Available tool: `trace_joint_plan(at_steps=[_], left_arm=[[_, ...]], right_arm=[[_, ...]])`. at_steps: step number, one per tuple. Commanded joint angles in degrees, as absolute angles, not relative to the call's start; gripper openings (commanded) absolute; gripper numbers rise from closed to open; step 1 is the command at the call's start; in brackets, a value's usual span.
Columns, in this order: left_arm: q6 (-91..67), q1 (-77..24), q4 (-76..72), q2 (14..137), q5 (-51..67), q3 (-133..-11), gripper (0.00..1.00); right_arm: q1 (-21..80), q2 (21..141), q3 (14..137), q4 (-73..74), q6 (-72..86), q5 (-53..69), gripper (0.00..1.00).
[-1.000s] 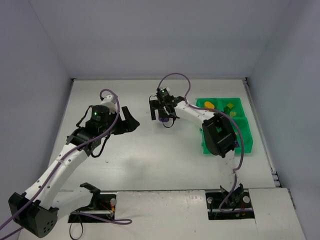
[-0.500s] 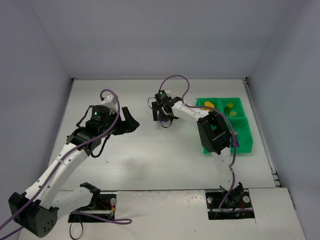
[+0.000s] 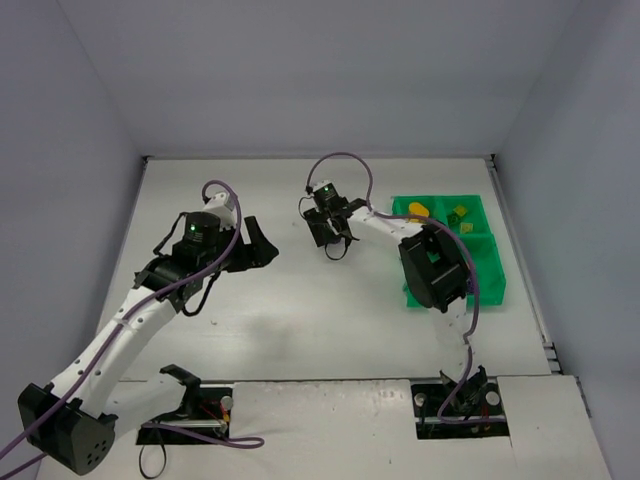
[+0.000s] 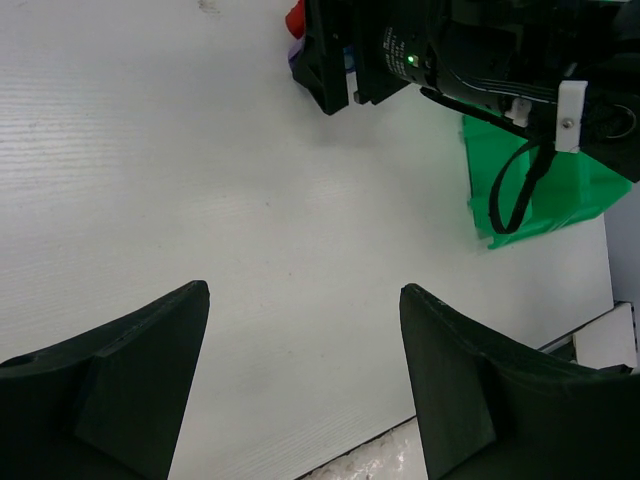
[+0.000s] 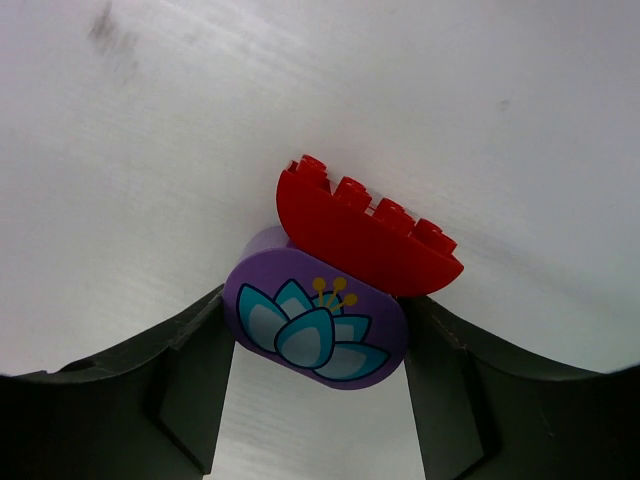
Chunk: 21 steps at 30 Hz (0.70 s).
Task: Sort the legos into containers by color
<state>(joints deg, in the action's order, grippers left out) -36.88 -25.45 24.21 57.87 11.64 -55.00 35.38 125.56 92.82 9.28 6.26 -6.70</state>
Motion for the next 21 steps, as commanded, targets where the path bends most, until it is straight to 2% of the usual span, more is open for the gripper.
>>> trace_joint_plan(at_steps=[1, 5, 8, 11, 12, 14, 15, 17, 21], left_arm=[[-35.3, -25.5, 22.1, 56.8, 11.5, -55.4, 0.71], [-32.9, -25.3, 22.2, 56.3, 11.6, -55.4, 0.71], [-30.0, -25.2, 22.6, 56.5, 11.9, -55.5, 0.71], [-27.3, -24.9, 22.6, 57.9, 12.5, -55.4, 0.71], [-26.2, -24.5, 22.5, 58.4, 13.4, -55.2, 0.71], [-25.5, -24.3, 22.5, 60.4, 14.3, -55.4, 0.71], [-25.1, -24.3, 22.4, 61.0, 15.4, -55.4, 0.71], [-25.0, -24.2, 22.1, 62.9, 16.3, -55.6, 0.71], [-25.5, -24.2, 20.0, 64.3, 17.1, -55.3, 0.71]], right_arm=[[36.3, 118.4, 88.5, 7.2, -7.6, 3.4, 0.13], [36.7, 111.3, 81.7, 5.6, -16.4, 17.6, 0.20], [36.7, 106.4, 76.9, 5.7, -19.9, 23.2, 0.19], [37.8, 102.3, 73.0, 6.5, -21.9, 25.4, 0.24], [38.1, 101.9, 71.5, 6.8, -21.9, 25.0, 0.32], [38.2, 101.2, 70.0, 6.9, -21.5, 24.4, 0.39], [38.2, 100.8, 69.3, 6.9, -21.4, 23.8, 0.47], [38.6, 100.7, 67.7, 6.9, -21.4, 23.3, 0.53], [39.5, 100.7, 66.1, 6.9, -22.1, 21.7, 0.57]])
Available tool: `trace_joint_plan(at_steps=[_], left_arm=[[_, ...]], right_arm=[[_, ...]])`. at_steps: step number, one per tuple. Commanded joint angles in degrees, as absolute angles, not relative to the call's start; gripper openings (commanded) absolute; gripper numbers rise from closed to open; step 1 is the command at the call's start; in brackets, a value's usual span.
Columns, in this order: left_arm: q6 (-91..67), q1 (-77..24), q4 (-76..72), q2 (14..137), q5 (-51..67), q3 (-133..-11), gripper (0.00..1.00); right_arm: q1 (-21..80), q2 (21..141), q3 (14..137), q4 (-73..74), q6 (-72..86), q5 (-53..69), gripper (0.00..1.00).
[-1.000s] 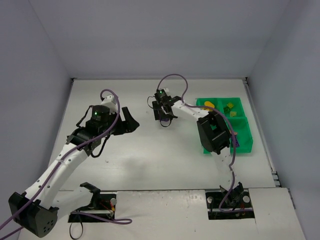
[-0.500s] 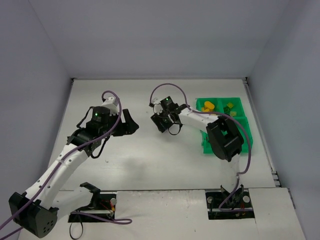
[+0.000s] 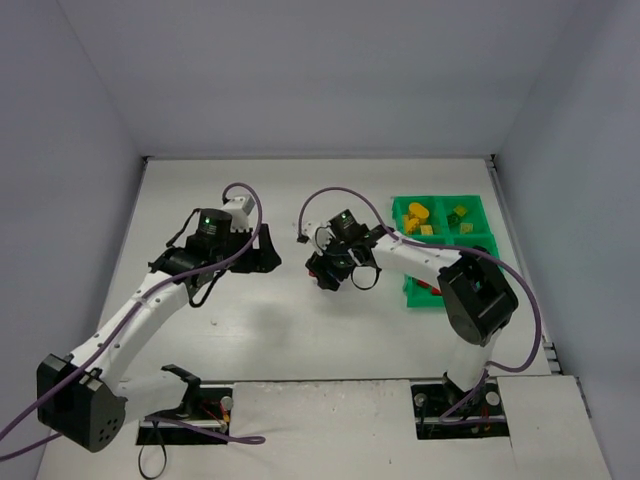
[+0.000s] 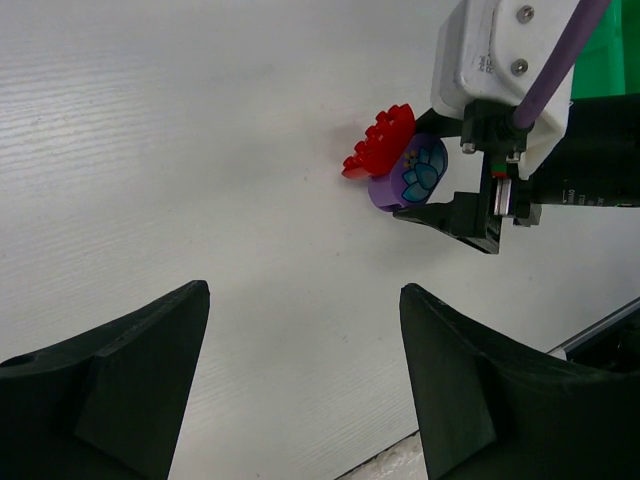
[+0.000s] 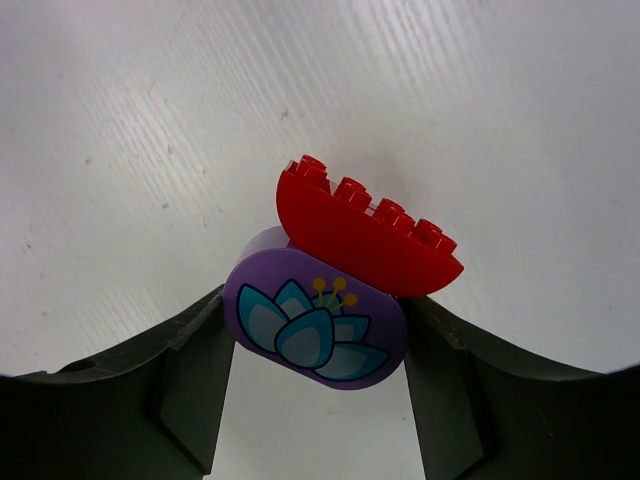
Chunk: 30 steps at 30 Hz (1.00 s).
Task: Sort the legos into containers by color
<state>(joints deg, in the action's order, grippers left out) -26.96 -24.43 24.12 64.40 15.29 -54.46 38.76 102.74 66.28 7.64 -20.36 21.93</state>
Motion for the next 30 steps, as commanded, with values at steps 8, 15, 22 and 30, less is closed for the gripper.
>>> trace_joint_plan(at_steps=[8, 15, 22, 30], left_arm=[[-24.7, -23.7, 19.2, 64.5, 17.2, -55.8, 0.71], [-25.7, -23.6, 19.8, 63.9, 16.9, -55.6, 0.71], [-26.0, -23.5, 20.7, 63.4, 16.7, -56.2, 0.71], [-26.1, -23.4, 20.9, 64.8, 17.8, -57.2, 0.71]], right_arm=[[41.1, 101.3, 64.5, 7.0, -22.4, 17.8, 0.74], [41.1, 99.3, 63.8, 6.1, -14.8, 10.6, 1.00], [41.4, 95.4, 60.7, 2.5, -4.8, 9.8, 1.00], [44.7, 98.1, 61.2, 1.4, -0.9, 7.9, 1.00]])
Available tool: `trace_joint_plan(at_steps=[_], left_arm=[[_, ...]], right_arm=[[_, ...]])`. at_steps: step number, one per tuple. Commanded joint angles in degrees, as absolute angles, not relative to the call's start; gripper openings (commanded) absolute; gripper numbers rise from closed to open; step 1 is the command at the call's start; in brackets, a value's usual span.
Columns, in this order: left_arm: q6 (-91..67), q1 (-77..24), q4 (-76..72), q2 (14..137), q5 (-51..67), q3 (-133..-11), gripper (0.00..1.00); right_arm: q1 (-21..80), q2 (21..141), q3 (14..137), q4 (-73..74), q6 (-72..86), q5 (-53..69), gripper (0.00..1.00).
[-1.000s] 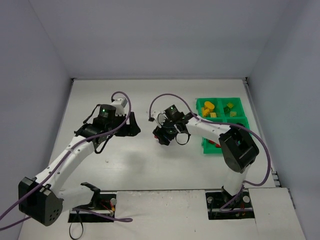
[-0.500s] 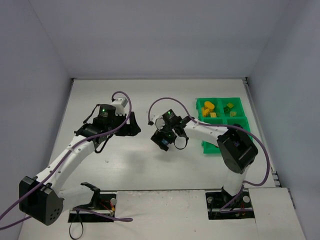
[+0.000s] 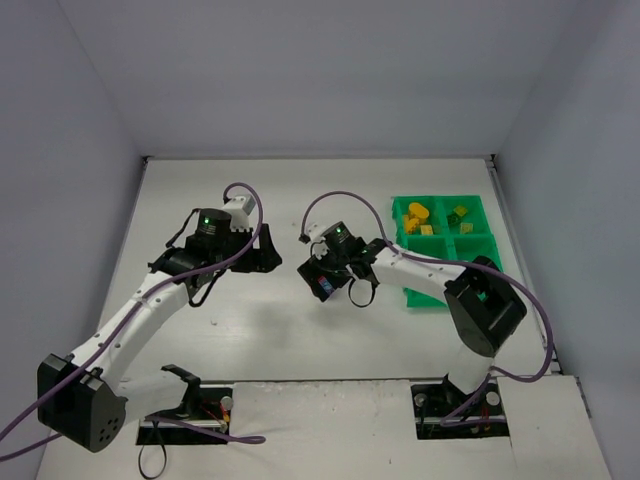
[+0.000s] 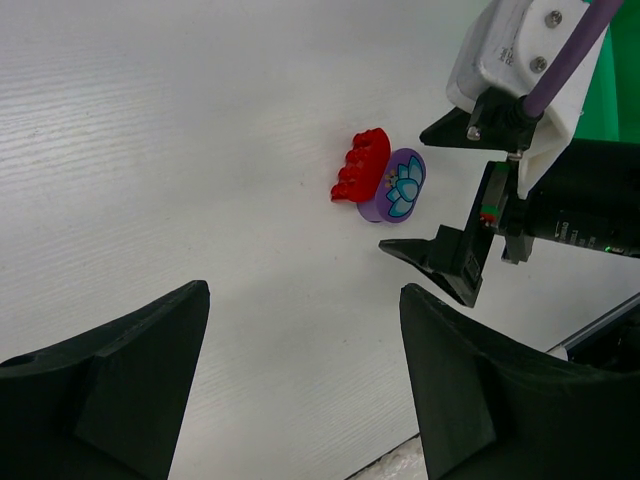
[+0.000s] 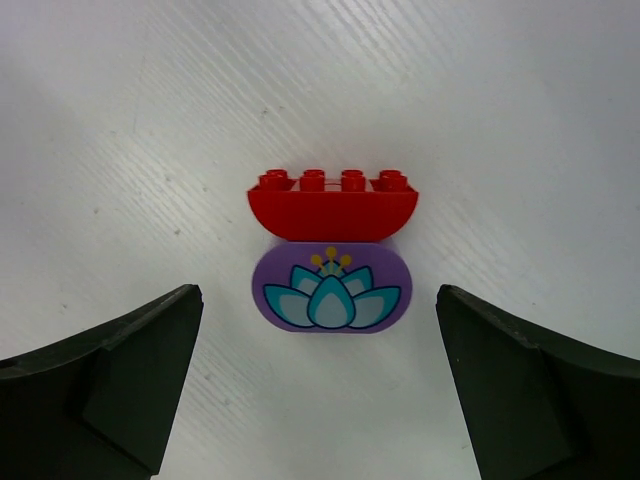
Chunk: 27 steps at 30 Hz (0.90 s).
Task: Sort the legos into containers by color
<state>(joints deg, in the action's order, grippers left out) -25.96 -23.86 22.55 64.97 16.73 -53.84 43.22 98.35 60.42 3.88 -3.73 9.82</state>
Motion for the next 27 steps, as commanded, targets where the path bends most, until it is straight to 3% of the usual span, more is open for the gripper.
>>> trace_joint_plan(at_steps=[1, 13, 22, 25, 26, 27], left_arm=[[-26.0, -23.5, 21.0, 64.9, 17.8, -57.3, 0.71], [-25.7, -23.4, 21.6, 64.9, 18.1, -57.5, 0.71], [-25.8, -23.4, 21.4, 65.0, 18.1, -57.2, 0.71], [-25.8, -23.5, 21.4, 65.1, 18.2, -57.0, 0.71], [-25.8, -23.5, 21.4, 65.2, 18.4, -57.0, 0.71], [-25.8, -23.4, 21.3, 65.2, 18.4, -57.0, 0.71]], right_arm=[[44.8, 98.6, 61.3, 1.2, -0.6, 7.8, 1.00], [44.9, 102.5, 62.2, 0.8, -0.2, 2.7, 1.00], [44.9, 103.9, 61.4, -1.6, -1.0, 2.5, 0.87], [44.9, 103.6, 60.5, -2.5, -1.4, 2.5, 0.68], [44.9, 103.1, 60.1, -2.8, -1.6, 2.5, 0.52], [44.9, 102.8, 59.9, -3.3, -2.2, 2.8, 0.43]])
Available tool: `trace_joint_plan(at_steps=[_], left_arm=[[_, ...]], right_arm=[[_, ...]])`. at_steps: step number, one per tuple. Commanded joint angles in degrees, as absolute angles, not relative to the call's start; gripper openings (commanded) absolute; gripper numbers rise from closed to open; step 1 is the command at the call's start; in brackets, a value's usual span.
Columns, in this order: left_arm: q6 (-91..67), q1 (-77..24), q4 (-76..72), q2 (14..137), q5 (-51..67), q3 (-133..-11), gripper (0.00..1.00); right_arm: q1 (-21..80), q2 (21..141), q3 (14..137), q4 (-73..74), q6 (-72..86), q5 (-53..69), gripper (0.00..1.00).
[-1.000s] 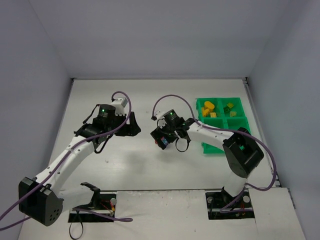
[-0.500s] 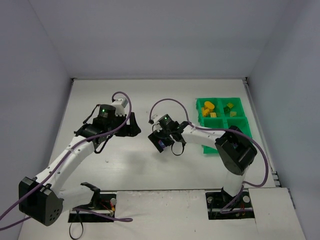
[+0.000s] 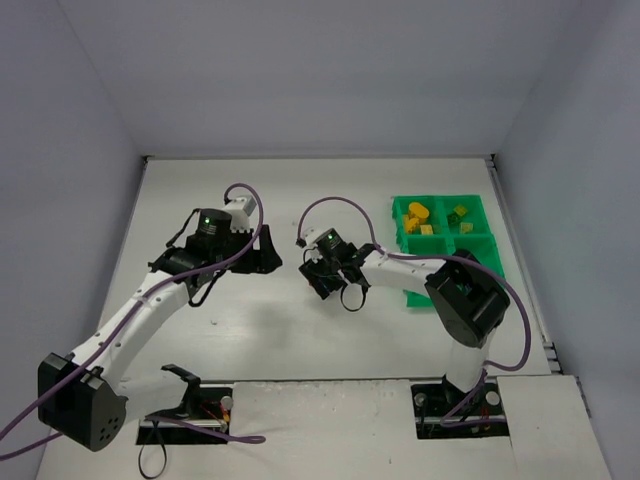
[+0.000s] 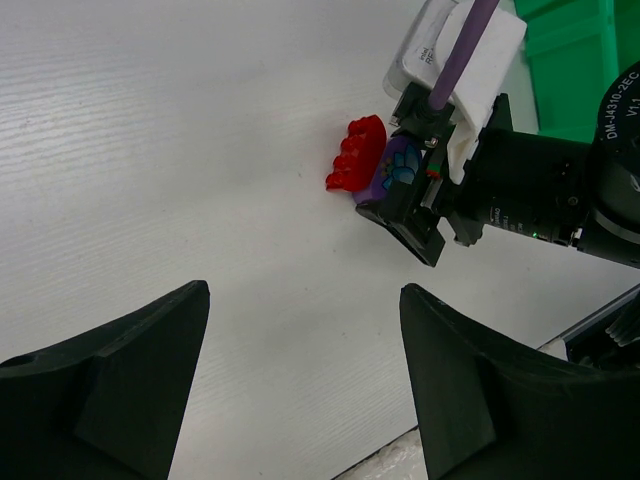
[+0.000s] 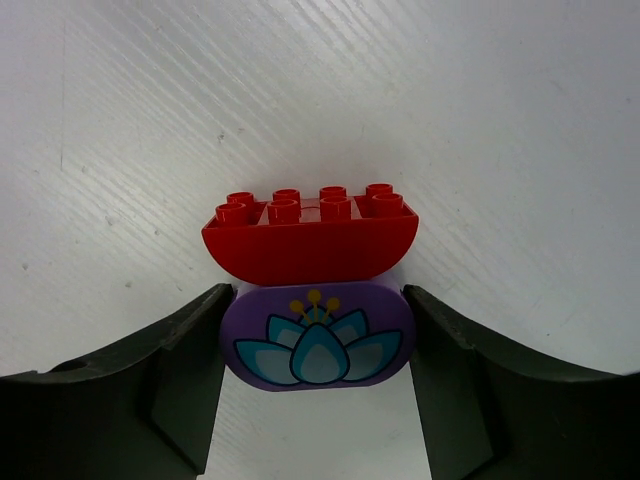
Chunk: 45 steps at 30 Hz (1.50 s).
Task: Sort the legos into containers by color
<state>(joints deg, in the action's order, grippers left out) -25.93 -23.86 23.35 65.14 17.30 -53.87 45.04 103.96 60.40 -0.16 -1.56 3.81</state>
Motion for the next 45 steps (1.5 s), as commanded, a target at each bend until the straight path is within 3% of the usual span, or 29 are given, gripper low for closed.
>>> trace_joint_plan(at_steps=[1, 2, 5, 14, 20, 41, 45], left_arm=[[-25.6, -23.5, 21.2, 65.3, 18.5, -56.9, 0.71], [-25.1, -23.5, 21.0, 65.4, 19.3, -56.8, 0.71], [-23.8, -23.4, 20.8, 65.7, 21.5, -57.0, 0.71], [-22.1, -19.5, 19.2, 68.8, 38.5, -61.6, 0.71], [-30.4, -18.5, 10.9, 72.5, 52.2, -64.8, 0.71], [-36.7, -24.1, 12.5, 83.1, 55.3, -72.2, 0.71], [-36.7, -24.3, 13.0, 83.8, 54.8, -72.7, 0.57]], right_arm=[[44.9, 102.4, 59.4, -3.4, -2.5, 2.9, 0.34], [44.9, 100.9, 59.2, -3.6, -3.5, 2.9, 0.17], [45.3, 94.6, 56.8, -6.1, -6.0, 4.1, 0.00], [45.5, 75.3, 54.4, -6.2, -11.6, 7.8, 0.00], [46.4, 73.4, 57.4, -3.0, -13.4, 7.6, 0.00], [48.4, 75.3, 61.8, -2.5, -15.0, 8.3, 0.01], [48.5, 75.1, 61.7, -2.4, -15.0, 8.0, 0.01]])
